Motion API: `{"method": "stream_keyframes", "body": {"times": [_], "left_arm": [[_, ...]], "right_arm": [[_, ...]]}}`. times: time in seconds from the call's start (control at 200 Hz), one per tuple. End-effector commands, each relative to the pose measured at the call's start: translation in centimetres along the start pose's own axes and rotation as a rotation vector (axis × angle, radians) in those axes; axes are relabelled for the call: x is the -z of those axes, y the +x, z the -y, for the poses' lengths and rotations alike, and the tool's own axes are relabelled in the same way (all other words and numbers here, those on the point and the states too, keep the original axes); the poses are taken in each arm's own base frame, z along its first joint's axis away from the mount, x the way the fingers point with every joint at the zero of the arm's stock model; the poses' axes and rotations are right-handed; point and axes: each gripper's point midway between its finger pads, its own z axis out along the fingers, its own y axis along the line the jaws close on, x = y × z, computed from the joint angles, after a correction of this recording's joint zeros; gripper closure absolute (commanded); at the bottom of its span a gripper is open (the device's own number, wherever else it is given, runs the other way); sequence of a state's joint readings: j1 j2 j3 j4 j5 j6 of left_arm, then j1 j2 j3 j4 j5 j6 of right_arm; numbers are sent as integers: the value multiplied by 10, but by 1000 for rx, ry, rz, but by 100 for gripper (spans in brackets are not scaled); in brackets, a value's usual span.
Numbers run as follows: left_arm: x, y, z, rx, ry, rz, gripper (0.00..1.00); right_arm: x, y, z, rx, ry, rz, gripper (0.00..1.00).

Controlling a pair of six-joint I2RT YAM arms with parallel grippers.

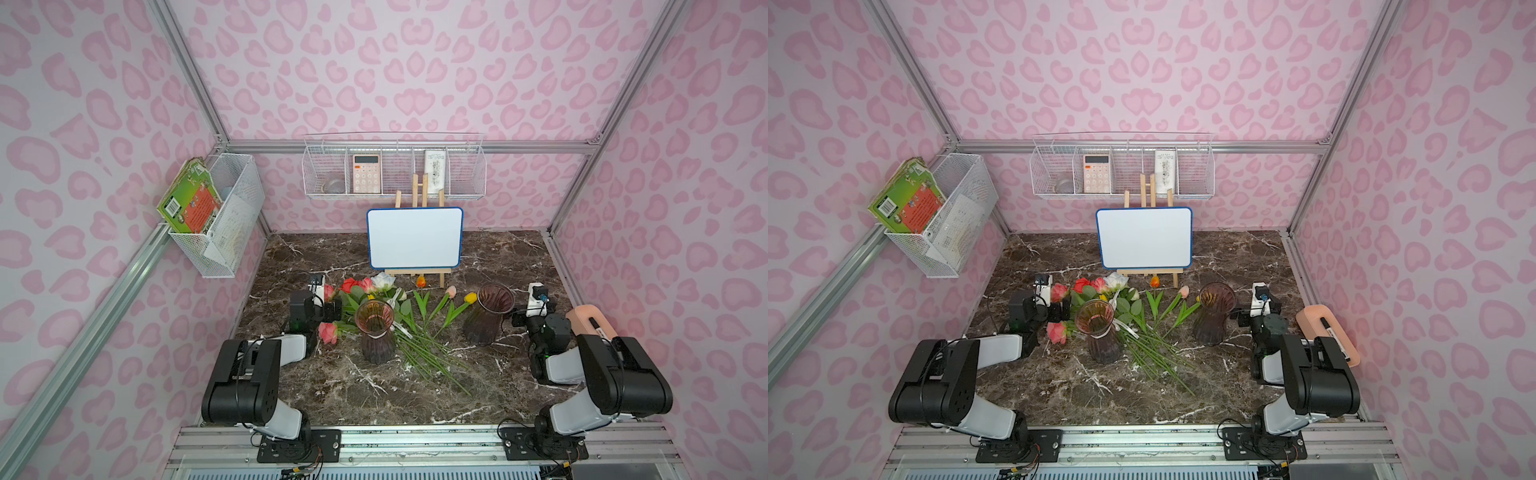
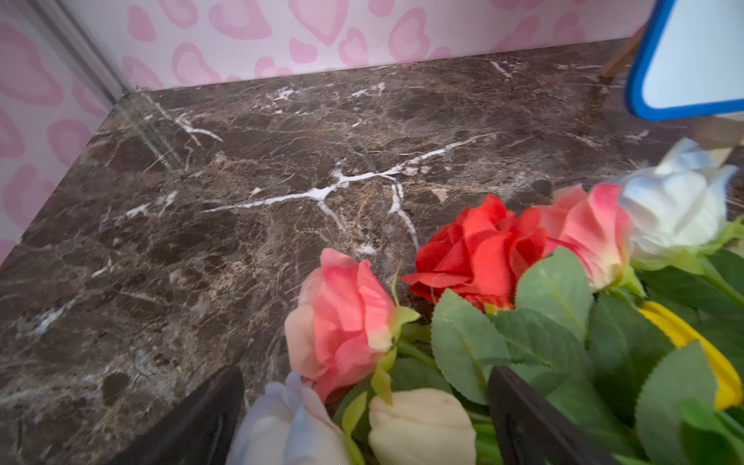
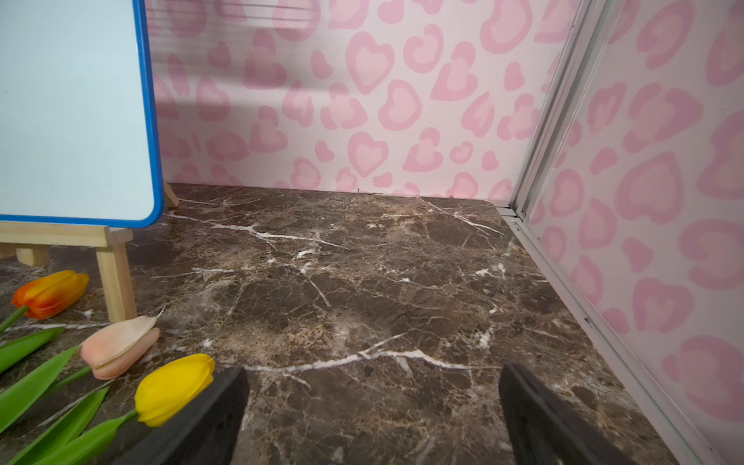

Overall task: Arrange the flowers in different vases according to their variety
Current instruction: Adjust the flower at the center of the board.

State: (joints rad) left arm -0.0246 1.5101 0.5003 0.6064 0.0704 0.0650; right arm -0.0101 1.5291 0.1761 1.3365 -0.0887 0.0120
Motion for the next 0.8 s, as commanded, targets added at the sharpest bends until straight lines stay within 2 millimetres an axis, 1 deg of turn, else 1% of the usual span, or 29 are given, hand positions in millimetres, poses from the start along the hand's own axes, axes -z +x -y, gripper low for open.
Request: {"method": "stream_keyframes", "body": {"times": [0.0,0.06,0.105,0.225,0.31,0.355,0.42,0.525,0.54,0.615,0.69,0.795], "left_arm": [[2,-19,1,-18,5,-71,1],[4,-27,-6,-4,-25,-156,1],[7,-35,-5,0,-19,-175,1],[22,-53,12,17,40,-85,1],[36,-62,19,18,45,-52,1],[44,-66,23,29,54,-41,1],[56,-78,36,18,92,1,1],[74,-92,53,25,128,53,1],[76,-94,55,25,135,59,1],[89,-104,68,21,181,96,1],[102,-112,72,66,183,121,1],[125,-124,78,109,221,175,1]], "right_arm": [[5,-23,0,52,47,51,1],[6,-31,-4,83,50,40,1],[9,-39,-9,104,43,45,1],[18,-61,-17,109,48,89,1],[21,-74,-18,76,45,87,1],[23,-81,-17,45,52,92,1],[24,-91,-16,36,54,98,1],[24,-96,-15,32,53,66,1],[24,-96,-8,-43,89,60,1],[23,-95,2,-110,145,11,1],[24,-100,7,-143,167,-21,1],[31,-110,11,-179,183,-30,1]]}}
